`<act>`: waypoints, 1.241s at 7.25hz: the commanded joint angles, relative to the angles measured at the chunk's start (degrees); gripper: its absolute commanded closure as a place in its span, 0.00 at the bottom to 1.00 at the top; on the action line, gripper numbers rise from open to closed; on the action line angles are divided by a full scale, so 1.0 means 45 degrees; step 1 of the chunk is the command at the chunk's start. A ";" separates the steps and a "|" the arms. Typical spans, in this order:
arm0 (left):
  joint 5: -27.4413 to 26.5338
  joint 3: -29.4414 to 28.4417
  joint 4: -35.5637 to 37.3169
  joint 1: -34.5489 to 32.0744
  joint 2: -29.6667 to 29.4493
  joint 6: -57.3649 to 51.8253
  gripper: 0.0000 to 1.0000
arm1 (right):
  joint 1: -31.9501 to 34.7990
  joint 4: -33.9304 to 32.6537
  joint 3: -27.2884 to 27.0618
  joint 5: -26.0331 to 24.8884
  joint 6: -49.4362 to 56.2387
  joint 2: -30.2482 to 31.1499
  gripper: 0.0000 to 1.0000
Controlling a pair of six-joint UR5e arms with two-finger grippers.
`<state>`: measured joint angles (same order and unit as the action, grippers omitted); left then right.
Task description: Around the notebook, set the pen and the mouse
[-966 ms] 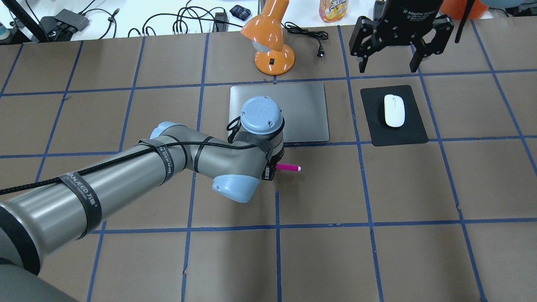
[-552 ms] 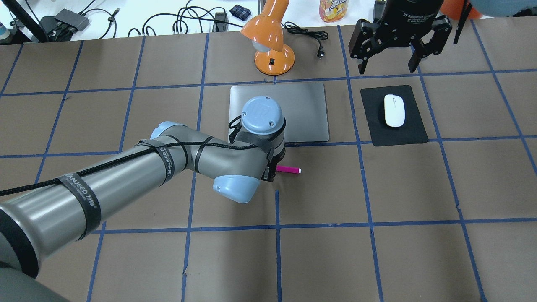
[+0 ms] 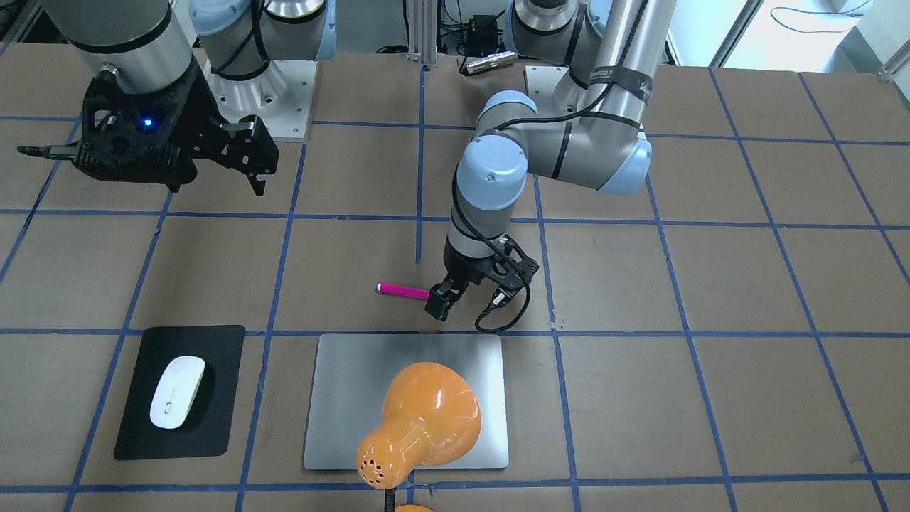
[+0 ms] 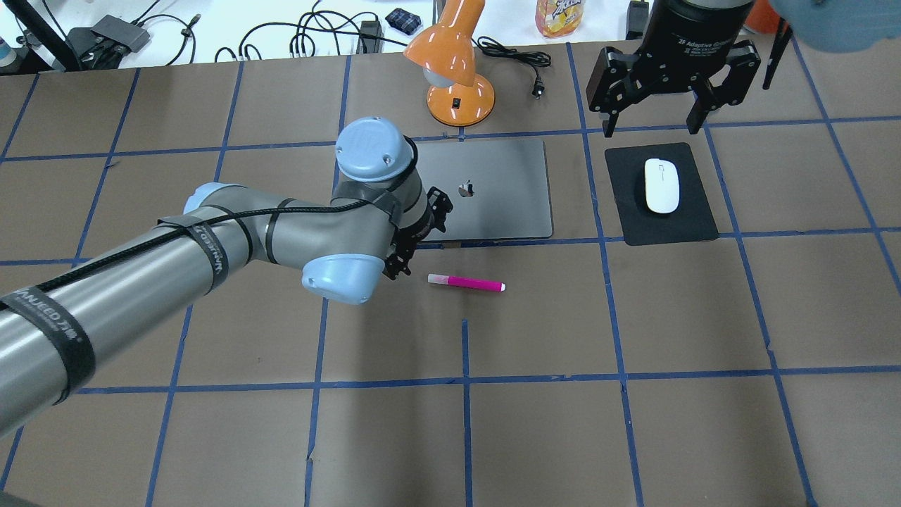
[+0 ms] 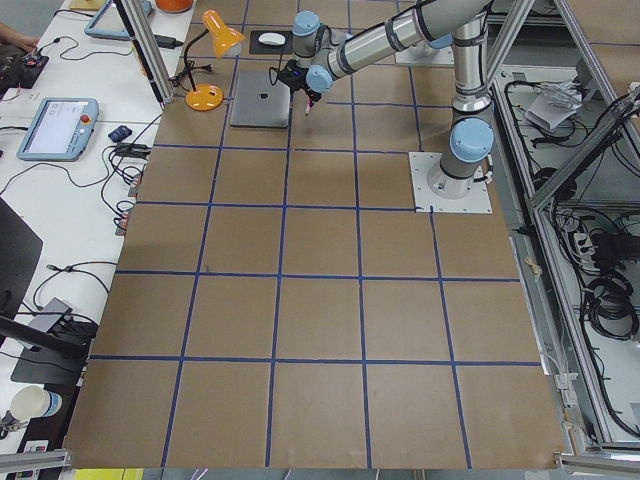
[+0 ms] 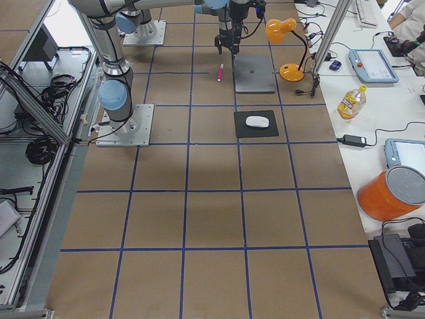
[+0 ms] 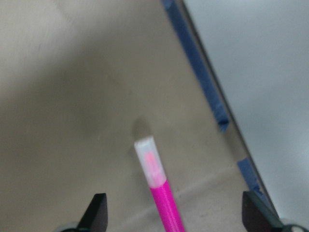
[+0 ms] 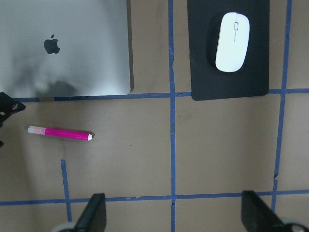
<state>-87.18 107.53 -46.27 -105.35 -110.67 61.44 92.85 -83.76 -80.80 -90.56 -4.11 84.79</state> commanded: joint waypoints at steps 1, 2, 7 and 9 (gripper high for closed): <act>-0.0079 -0.0106 -0.1195 0.1548 0.1073 -0.5447 0.00 | 0.0011 -0.0406 -0.0848 -0.0070 0.0014 0.0512 0.00; -0.0079 -0.0165 -0.2303 0.2213 0.1620 -0.6823 0.00 | -0.0067 -0.0835 -0.0872 -0.0110 0.0072 0.0475 0.00; -0.0588 -0.3016 -0.8403 0.3782 0.4006 -1.1620 0.00 | -0.0067 -0.0859 -0.0872 0.0084 0.0053 0.0494 0.00; -0.0685 -0.2919 -0.8718 0.3723 0.4260 -1.2384 0.00 | -0.0067 -0.0859 -0.0697 0.0105 -0.0005 0.0436 0.00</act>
<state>-90.17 94.50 -83.88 -88.60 -92.47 7.13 92.55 -87.65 -84.44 -90.17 -4.00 86.96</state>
